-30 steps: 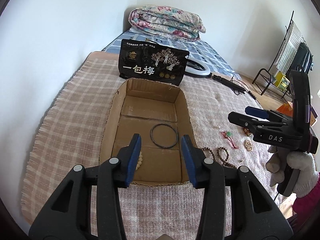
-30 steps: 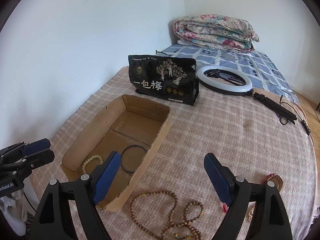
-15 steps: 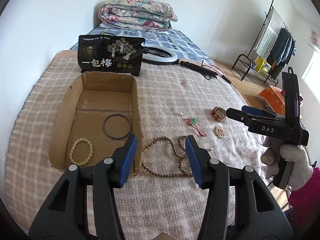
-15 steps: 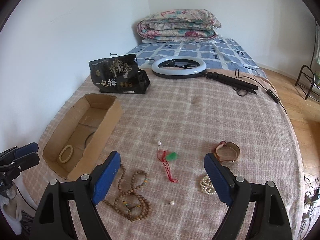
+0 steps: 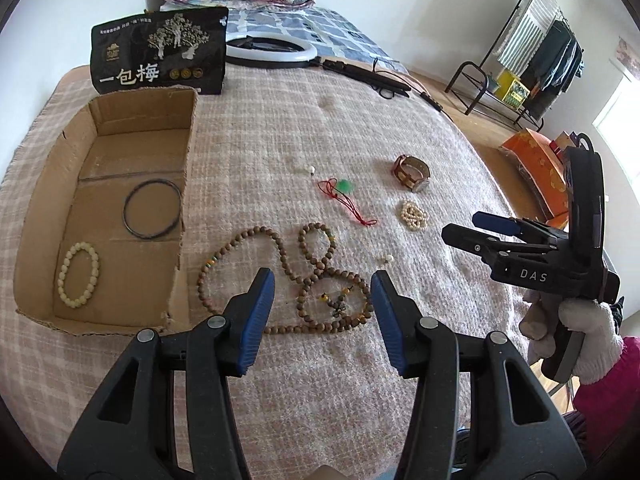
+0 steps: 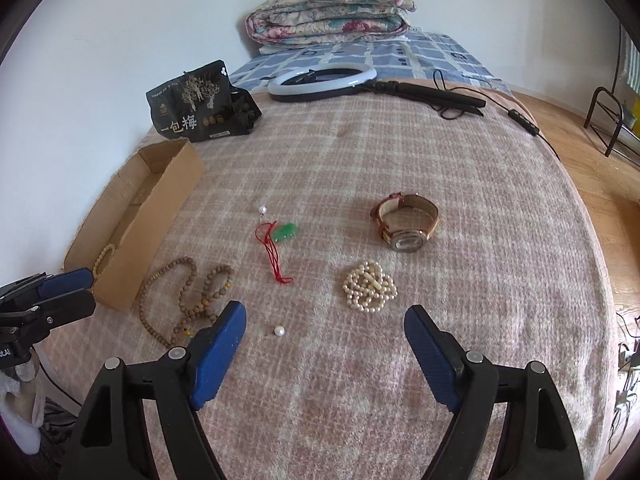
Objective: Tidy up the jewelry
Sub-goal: 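Grasp the brown wooden bead strand with the left tool while the right tool grasps the pearl necklace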
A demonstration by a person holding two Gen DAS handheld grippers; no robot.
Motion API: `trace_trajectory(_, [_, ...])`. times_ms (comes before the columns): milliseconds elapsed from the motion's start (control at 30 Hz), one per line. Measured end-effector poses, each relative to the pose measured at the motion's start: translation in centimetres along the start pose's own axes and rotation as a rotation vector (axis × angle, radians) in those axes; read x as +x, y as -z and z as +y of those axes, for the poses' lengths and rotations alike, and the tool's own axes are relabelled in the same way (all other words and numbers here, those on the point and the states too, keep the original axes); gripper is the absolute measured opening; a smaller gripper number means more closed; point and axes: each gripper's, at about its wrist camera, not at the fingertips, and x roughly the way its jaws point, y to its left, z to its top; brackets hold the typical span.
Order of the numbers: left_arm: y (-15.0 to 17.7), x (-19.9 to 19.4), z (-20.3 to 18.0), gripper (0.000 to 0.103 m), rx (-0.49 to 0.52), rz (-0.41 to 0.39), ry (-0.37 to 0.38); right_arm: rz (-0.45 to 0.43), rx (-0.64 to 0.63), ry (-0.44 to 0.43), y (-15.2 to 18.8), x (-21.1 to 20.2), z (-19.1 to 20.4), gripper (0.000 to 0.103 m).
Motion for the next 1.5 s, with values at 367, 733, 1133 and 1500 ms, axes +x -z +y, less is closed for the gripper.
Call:
trace_trajectory(367, [0.9, 4.9, -1.6, 0.065, 0.011, 0.096, -0.037, 0.070, -0.052, 0.067, 0.6, 3.4, -2.0, 0.081])
trace_trajectory(733, [1.2, 8.5, -1.6, 0.065, 0.025, 0.155, -0.080, 0.088, -0.048, 0.076, -0.1, 5.9, -3.0, 0.081])
trace_trajectory(1133, [1.1, 10.4, -1.5, 0.065, 0.036, 0.180, -0.123, 0.095, -0.095, 0.109, -0.9, 7.5, -2.3, 0.081])
trace_trajectory(1500, [0.6, 10.9, -1.4, 0.048, 0.082, 0.147, -0.152, 0.090, -0.143, 0.133, -1.1, 8.3, -1.7, 0.081])
